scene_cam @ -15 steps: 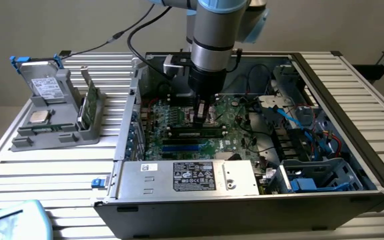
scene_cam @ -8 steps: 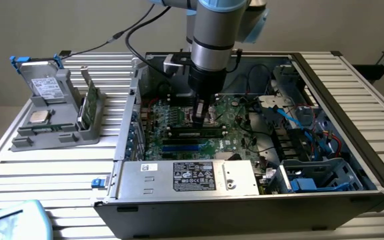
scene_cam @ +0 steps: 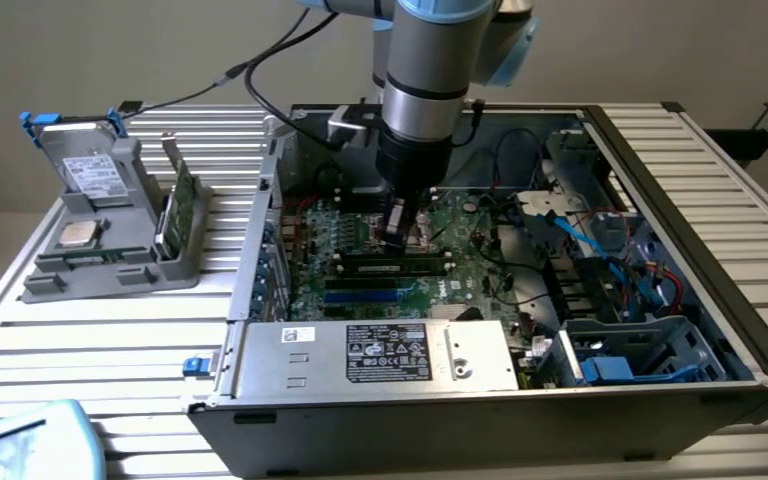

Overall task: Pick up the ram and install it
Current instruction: 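Press down the ram until it locks into place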

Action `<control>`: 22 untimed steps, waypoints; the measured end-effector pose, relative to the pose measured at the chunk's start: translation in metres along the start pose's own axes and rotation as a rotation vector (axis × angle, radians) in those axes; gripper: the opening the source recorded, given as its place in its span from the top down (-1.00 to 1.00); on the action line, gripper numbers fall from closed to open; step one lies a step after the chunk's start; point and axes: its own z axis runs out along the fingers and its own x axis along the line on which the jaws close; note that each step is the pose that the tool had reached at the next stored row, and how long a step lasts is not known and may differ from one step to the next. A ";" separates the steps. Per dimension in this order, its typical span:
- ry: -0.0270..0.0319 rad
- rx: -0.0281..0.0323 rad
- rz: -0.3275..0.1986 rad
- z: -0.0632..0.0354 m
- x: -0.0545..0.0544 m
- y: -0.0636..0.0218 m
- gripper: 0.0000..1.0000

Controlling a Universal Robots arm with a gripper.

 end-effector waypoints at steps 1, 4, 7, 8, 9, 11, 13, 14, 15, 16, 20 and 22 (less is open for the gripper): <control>-0.0009 -0.0009 0.013 -0.0001 0.000 0.0000 0.79; -0.0038 -0.0034 0.054 -0.0005 0.000 0.0000 0.79; -0.0067 -0.0060 0.094 -0.0008 0.000 0.0000 0.79; -0.0077 -0.0068 0.108 -0.0010 0.000 0.0001 0.79; -0.0087 -0.0077 0.122 -0.0011 0.000 0.0001 0.79; -0.0106 -0.0094 0.149 -0.0013 0.000 0.0001 0.79; -0.0127 -0.0111 0.177 -0.0015 0.000 0.0001 0.79; -0.0136 -0.0119 0.190 -0.0016 0.000 0.0001 0.79; -0.0147 -0.0128 0.205 -0.0017 0.000 0.0001 0.79; -0.0156 -0.0136 0.218 -0.0018 0.000 0.0001 0.79; -0.0195 -0.0169 0.272 -0.0023 0.000 0.0002 0.79; -0.0219 -0.0180 0.299 -0.0024 0.000 0.0002 0.79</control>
